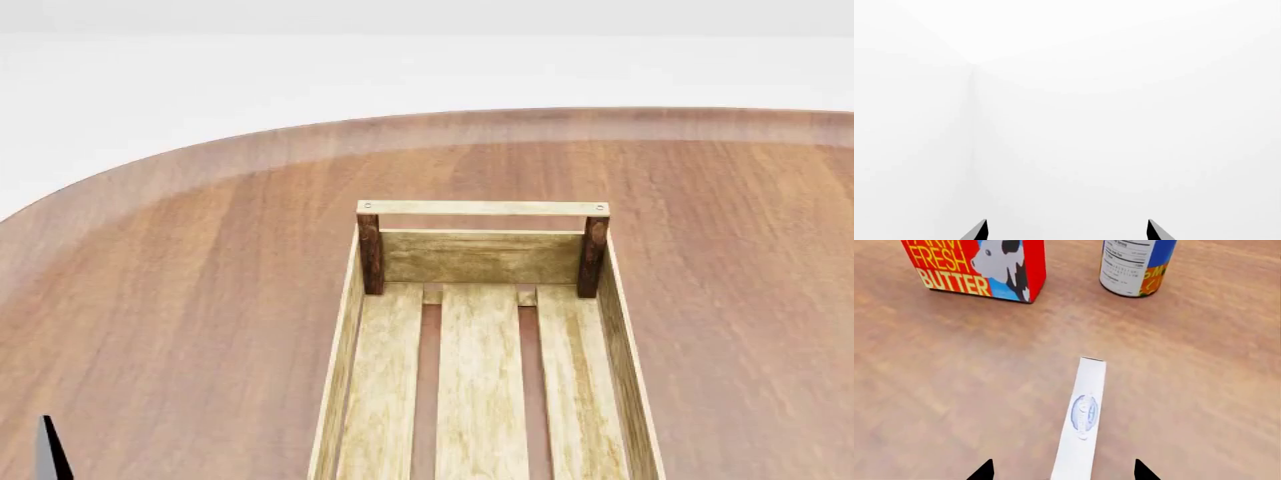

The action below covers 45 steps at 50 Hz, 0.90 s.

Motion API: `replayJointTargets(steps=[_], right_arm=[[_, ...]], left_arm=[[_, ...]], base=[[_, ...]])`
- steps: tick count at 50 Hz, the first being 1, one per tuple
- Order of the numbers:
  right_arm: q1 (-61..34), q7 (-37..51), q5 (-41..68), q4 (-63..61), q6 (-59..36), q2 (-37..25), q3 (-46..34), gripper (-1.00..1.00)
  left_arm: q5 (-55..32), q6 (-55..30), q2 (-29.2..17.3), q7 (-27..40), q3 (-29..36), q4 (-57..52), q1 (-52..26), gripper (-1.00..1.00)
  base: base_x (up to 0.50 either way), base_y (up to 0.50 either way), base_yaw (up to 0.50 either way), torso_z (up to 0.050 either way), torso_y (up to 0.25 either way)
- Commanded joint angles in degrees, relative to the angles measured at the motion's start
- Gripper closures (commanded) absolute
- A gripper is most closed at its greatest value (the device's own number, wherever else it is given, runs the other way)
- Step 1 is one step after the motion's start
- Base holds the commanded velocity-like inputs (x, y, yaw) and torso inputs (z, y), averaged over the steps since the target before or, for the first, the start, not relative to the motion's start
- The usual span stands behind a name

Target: Pick up the cream cheese and put it in the tray.

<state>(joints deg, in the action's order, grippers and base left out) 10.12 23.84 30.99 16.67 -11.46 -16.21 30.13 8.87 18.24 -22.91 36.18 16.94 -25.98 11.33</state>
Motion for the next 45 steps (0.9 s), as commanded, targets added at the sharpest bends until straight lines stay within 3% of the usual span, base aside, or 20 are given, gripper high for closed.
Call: replayJointTargets(steps=[1,15,16,27,45], right_arm=[[-0.84,-0.16,-0.18,2.23,0.55,-0.29,0.05,-1.0],[-0.99,-0.63,-0.47,3.36,1.65,-0.09,-0.2,-1.0],[-0.87,-0.79,-0.49,3.22,2.18,0.08,-0.12,1.0],[0.65,-0.17,-0.28,-1.25,2.56,0.73,-0.16,1.0],[9.3,8.6,0.04,-36.17,-6.59,-1.06,-2.1,1.0]], left_arm=[[0.0,-0.06,-0.08,0.18,0.07,0.15,-0.12,-1.0],[0.01,-0.48,-0.06,0.57,-0.04,-0.08,-0.16,-1.0],[0.01,-0.5,-0.08,0.57,-0.04,-0.07,-0.18,-1.0],[0.07,-0.52,-0.16,0.74,0.07,0.13,-0.28,-1.0],[0.4,-0.79,-0.28,1.01,0.27,-0.02,-0.23,-1.0]], base=[[0.0,0.0,0.0,0.0,0.0],[0.0,0.0,0.0,0.0,0.0],[0.0,0.0,0.0,0.0,0.0],[0.0,0.0,0.0,0.0,0.0],[0.0,0.0,0.0,0.0,0.0]])
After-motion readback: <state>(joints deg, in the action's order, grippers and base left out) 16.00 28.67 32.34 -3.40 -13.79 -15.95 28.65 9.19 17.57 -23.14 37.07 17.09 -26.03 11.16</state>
